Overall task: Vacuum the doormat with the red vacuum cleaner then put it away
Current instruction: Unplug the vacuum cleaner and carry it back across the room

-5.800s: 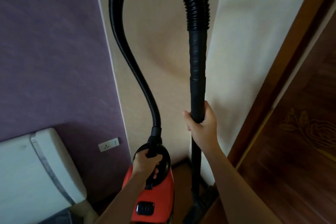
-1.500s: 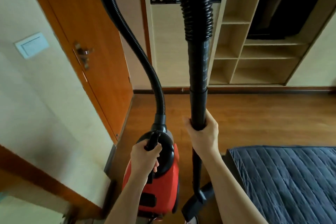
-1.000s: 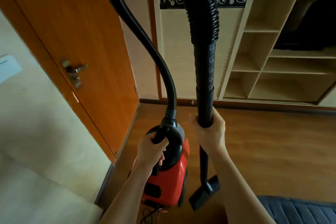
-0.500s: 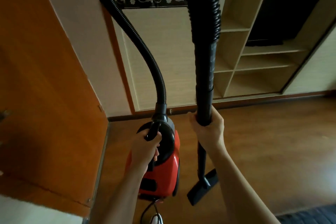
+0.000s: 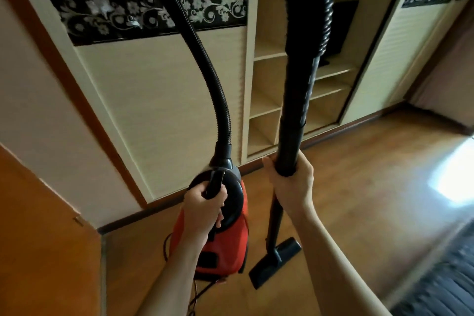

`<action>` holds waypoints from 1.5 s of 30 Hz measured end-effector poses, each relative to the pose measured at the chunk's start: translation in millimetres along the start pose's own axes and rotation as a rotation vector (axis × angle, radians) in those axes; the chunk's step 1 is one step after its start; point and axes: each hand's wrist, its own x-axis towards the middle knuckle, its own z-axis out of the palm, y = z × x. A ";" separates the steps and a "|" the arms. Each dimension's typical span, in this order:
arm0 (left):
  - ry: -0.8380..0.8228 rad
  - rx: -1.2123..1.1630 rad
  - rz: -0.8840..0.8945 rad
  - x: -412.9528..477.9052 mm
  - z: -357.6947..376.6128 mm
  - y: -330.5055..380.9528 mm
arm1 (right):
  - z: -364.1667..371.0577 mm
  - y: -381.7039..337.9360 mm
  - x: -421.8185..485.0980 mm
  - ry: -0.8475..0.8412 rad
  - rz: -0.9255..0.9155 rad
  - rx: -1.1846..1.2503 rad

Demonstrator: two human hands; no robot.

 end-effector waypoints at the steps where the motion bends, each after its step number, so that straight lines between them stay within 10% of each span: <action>1: -0.009 0.008 0.010 10.2 6.4 2.7 | -0.8 6.7 7.7 0.011 -0.006 -0.007; 45: -0.794 0.124 0.012 431.3 646.5 81.6 | -270.5 360.5 501.2 0.616 0.197 -0.450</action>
